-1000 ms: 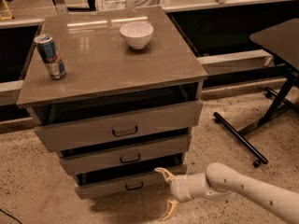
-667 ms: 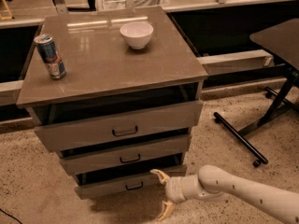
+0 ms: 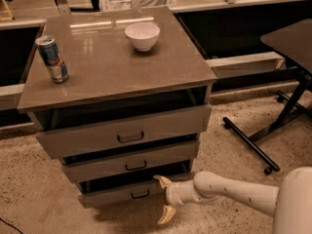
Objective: Open bottom drawer
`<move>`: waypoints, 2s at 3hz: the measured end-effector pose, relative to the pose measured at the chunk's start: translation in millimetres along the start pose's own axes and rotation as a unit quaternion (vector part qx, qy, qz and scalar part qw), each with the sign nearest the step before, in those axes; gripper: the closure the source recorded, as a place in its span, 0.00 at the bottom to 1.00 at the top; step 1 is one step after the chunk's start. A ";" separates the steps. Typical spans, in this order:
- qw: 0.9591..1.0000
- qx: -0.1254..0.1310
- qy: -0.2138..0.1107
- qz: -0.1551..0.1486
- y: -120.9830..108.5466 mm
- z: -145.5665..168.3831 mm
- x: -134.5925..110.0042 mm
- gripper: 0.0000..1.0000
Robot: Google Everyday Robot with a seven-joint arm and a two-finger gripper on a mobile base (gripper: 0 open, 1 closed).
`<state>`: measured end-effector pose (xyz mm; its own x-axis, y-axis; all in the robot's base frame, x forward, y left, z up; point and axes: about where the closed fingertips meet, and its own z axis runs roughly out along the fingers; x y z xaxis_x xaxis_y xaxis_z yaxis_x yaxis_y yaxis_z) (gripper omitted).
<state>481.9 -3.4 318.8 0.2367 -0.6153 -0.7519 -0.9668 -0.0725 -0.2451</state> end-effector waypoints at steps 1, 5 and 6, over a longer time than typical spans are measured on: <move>1.000 -0.007 0.024 -0.008 -16.0 25.4 26.2 0.00; 0.998 -0.033 0.058 0.021 -47.3 77.1 107.4 0.26; 0.997 -0.036 0.065 0.021 -48.5 81.1 108.2 0.49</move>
Offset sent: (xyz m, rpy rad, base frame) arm 0.0812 -0.0273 -0.1410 -0.1130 0.0921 -0.0279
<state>562.2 -2.9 199.6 0.1862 -0.7151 -0.6738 -0.9810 -0.0977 -0.1674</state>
